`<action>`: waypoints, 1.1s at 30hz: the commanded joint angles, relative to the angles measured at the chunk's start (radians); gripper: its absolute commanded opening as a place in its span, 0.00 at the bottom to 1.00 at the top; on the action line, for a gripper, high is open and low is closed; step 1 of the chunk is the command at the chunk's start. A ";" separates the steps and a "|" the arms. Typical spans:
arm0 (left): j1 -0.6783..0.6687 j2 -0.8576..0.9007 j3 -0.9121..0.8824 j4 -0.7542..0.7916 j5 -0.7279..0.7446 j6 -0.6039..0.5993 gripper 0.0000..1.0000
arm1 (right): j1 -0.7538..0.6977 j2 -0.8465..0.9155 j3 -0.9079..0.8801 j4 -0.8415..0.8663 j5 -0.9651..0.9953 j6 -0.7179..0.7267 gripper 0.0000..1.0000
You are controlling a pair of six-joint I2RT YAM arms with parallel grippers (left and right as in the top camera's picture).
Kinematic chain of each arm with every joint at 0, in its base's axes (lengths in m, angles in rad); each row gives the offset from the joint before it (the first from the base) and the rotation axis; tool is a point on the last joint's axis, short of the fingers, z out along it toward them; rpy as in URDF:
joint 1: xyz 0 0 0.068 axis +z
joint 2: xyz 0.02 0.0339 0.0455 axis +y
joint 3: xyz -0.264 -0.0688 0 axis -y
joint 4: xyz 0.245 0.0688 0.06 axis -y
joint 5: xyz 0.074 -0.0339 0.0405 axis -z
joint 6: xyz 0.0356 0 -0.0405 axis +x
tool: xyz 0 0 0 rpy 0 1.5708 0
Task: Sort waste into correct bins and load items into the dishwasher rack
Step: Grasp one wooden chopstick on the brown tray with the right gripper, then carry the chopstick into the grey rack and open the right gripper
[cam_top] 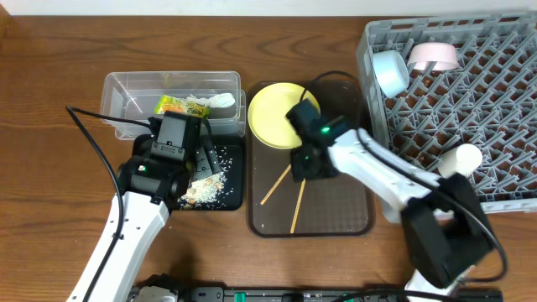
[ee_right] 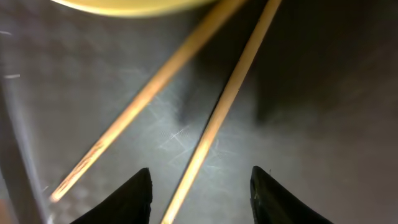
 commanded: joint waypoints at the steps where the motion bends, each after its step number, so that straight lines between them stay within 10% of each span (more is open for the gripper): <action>1: 0.004 0.004 -0.003 -0.002 -0.009 -0.016 0.88 | 0.035 0.062 -0.004 -0.003 0.040 0.132 0.47; 9: 0.004 0.004 -0.003 -0.002 -0.009 -0.016 0.88 | 0.039 0.114 -0.004 -0.029 0.040 0.160 0.01; 33: 0.004 0.004 -0.003 -0.002 -0.009 -0.016 0.88 | -0.531 -0.302 0.083 -0.100 0.040 -0.557 0.01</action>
